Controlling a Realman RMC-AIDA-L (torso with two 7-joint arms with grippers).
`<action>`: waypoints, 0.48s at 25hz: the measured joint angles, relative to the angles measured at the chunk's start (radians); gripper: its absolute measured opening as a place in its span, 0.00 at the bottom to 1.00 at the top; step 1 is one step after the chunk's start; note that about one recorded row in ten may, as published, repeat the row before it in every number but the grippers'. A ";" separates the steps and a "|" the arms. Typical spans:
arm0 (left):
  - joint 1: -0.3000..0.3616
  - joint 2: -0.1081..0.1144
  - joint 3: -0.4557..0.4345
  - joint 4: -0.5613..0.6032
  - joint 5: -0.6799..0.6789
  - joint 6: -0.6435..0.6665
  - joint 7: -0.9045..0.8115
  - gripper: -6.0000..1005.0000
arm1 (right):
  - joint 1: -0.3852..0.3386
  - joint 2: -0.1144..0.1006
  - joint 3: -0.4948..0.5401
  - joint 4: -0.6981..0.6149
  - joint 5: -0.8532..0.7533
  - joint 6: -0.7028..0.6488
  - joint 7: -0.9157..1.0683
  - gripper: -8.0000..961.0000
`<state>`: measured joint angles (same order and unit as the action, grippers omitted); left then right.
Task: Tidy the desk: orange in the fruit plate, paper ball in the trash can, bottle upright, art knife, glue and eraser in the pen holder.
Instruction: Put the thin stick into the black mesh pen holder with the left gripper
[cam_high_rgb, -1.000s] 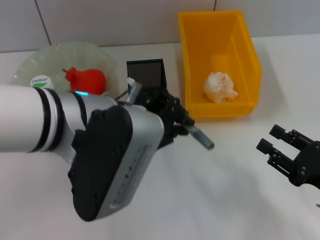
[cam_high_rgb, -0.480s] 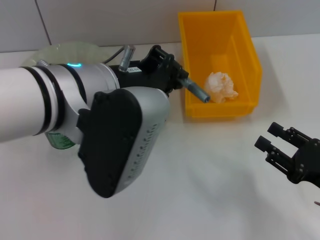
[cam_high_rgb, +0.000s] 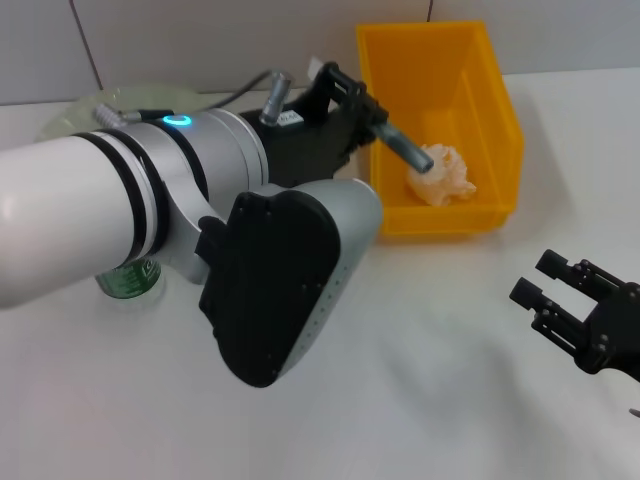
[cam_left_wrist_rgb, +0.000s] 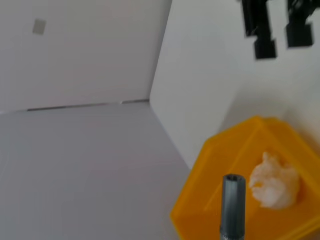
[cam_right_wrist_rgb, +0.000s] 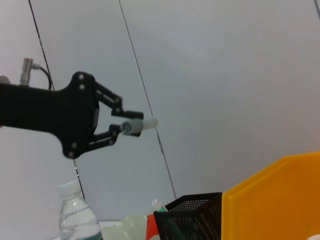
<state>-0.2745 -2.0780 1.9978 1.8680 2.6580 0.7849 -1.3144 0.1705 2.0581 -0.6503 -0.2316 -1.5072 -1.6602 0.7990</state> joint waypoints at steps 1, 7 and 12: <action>0.003 0.000 0.011 0.000 0.029 -0.020 -0.017 0.13 | -0.001 0.000 0.000 0.000 -0.001 0.000 0.000 0.62; 0.011 -0.001 0.070 -0.003 0.173 -0.092 -0.110 0.13 | -0.006 0.004 -0.008 0.000 -0.002 -0.001 -0.015 0.62; 0.016 -0.001 0.101 -0.027 0.230 -0.162 -0.134 0.13 | -0.007 0.004 -0.011 0.000 -0.003 -0.001 -0.016 0.62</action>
<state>-0.2581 -2.0790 2.0984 1.8413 2.8878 0.6225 -1.4479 0.1635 2.0625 -0.6617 -0.2316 -1.5107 -1.6613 0.7834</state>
